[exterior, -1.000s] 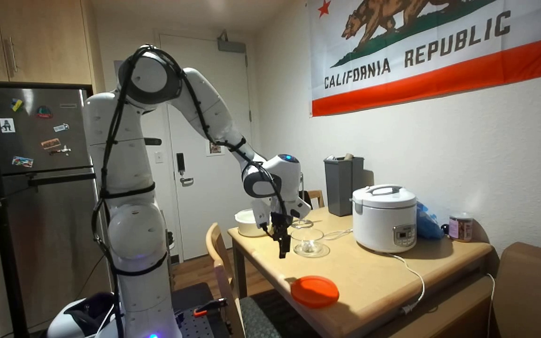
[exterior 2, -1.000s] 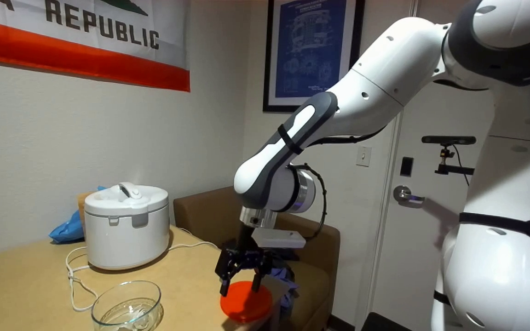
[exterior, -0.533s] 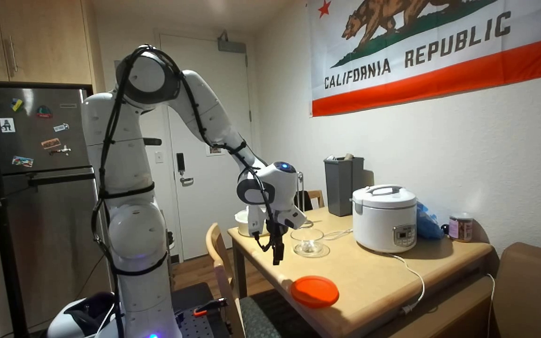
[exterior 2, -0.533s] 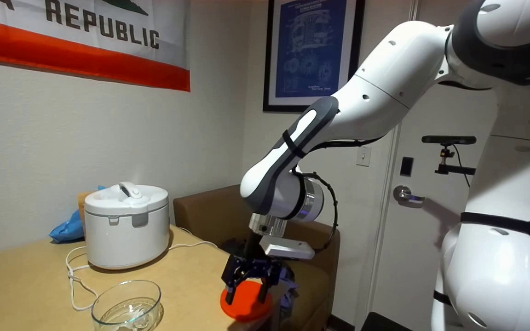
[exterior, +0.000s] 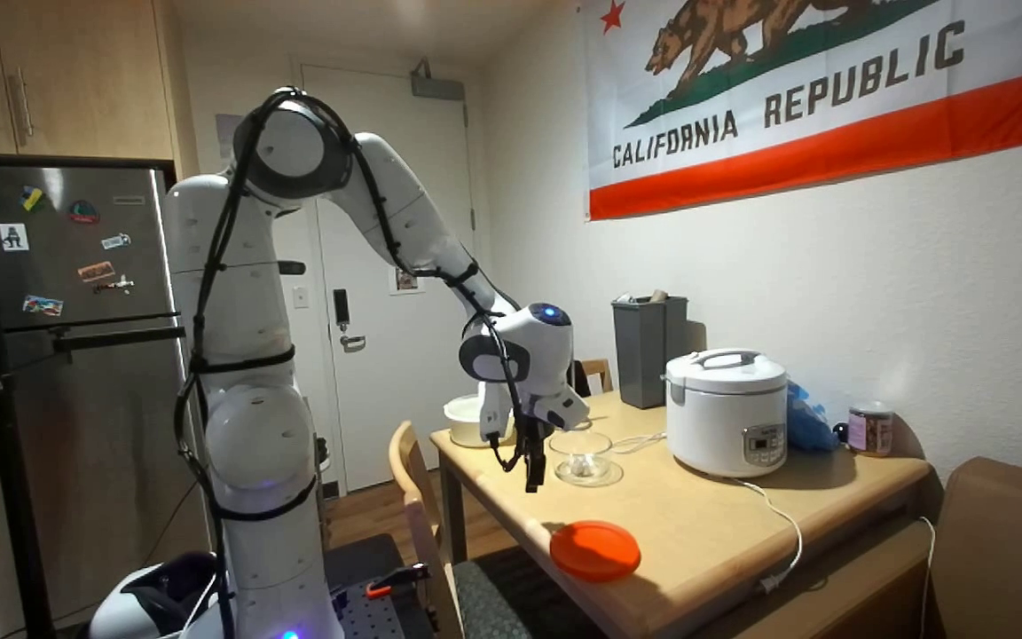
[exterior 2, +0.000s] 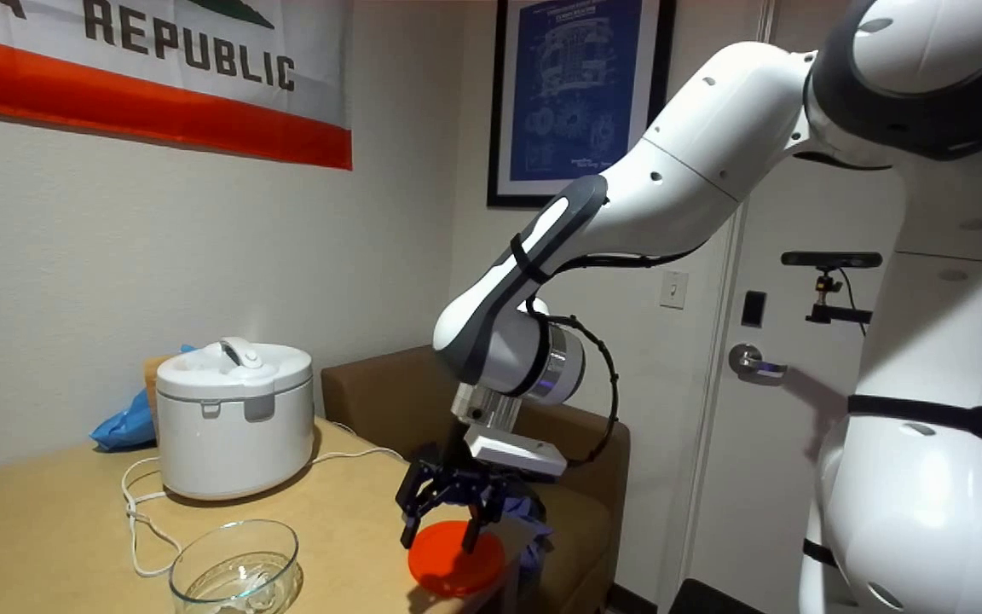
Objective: Place the crumpled paper in the clear bowl then cover the bowl with the orange lid
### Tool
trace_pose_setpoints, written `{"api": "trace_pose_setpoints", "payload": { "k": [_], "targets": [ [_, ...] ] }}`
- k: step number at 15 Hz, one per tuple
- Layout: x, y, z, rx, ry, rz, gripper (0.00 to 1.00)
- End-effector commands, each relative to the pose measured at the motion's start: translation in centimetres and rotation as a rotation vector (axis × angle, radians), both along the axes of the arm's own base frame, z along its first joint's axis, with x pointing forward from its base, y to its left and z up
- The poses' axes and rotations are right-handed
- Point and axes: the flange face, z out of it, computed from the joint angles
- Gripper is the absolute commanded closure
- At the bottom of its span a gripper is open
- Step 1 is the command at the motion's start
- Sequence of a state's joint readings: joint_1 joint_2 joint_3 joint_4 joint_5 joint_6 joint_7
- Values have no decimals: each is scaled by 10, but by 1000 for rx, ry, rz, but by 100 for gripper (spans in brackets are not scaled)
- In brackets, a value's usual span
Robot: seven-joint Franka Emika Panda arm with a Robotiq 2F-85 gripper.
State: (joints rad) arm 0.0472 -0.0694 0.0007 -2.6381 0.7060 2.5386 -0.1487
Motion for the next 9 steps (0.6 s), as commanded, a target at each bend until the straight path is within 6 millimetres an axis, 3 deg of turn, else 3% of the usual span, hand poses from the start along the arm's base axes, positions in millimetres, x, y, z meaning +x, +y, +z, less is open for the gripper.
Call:
{"api": "trace_pose_setpoints", "payload": {
  "k": [1,4,9],
  "targets": [
    [22,-11,-8,46,42,-87,0],
    [25,-27,-18,70,86,-173,0],
    [14,-58,-34,129,144,-304,0]
  ]
}}
